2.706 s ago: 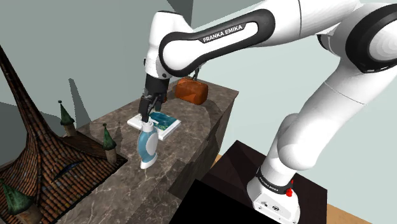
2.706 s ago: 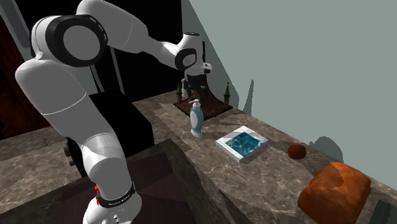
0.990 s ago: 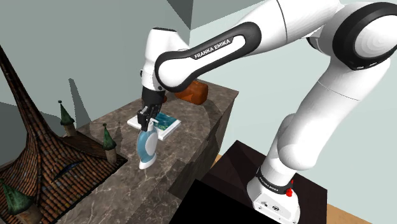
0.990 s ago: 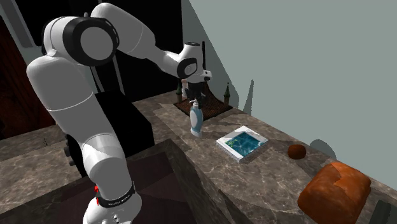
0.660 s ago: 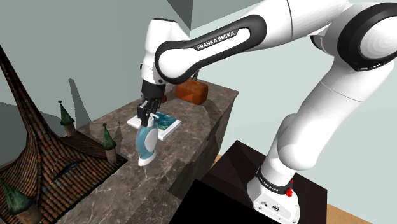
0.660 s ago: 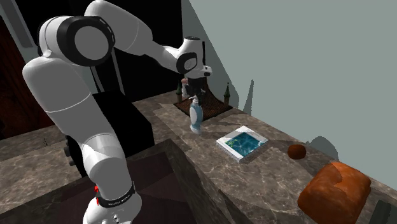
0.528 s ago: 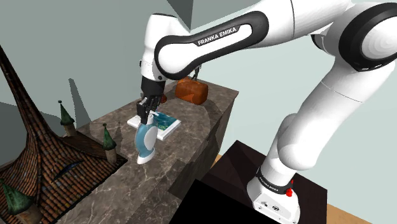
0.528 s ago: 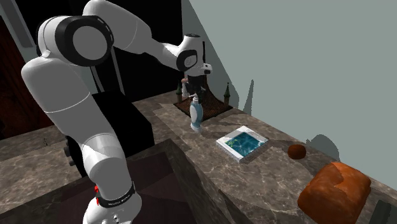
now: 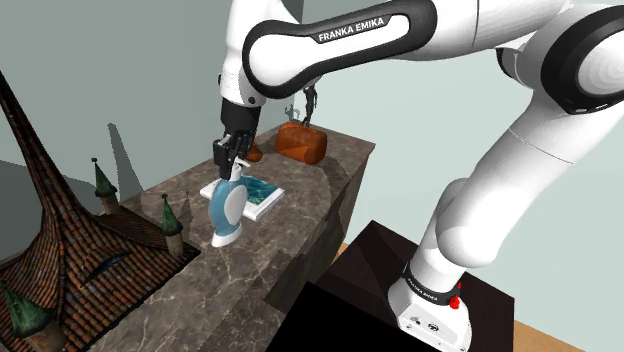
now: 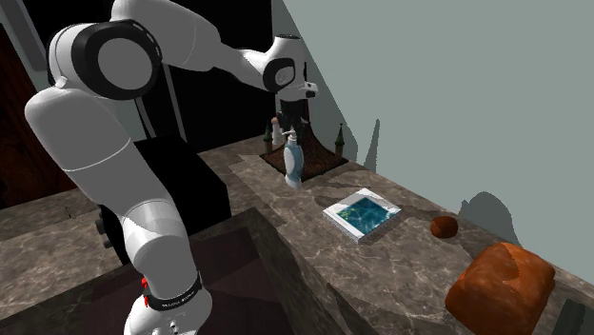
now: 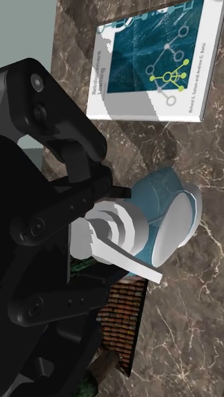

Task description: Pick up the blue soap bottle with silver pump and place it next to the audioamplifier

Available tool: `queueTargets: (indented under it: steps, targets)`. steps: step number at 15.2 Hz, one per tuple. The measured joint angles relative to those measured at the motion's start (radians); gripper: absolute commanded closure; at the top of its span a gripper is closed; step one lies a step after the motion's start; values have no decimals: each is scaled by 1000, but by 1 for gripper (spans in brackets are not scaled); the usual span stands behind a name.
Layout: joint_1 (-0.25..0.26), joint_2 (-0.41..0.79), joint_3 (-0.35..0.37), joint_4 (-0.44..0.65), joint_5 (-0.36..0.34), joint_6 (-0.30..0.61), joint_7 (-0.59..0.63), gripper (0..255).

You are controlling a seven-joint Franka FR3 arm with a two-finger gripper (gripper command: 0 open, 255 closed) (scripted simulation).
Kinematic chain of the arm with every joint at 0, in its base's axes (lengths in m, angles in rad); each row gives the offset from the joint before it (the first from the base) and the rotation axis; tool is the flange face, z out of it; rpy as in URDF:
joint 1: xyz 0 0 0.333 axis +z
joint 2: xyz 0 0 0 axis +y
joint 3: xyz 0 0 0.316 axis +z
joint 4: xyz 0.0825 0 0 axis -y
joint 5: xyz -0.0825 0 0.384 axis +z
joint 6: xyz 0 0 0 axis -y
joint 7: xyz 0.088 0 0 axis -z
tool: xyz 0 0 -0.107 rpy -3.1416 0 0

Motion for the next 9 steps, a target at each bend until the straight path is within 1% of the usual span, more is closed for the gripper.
queueTargets:
  steps: [9]
  targets:
    - [-3, -20, -7, 103, -3, -122, 7, 255]
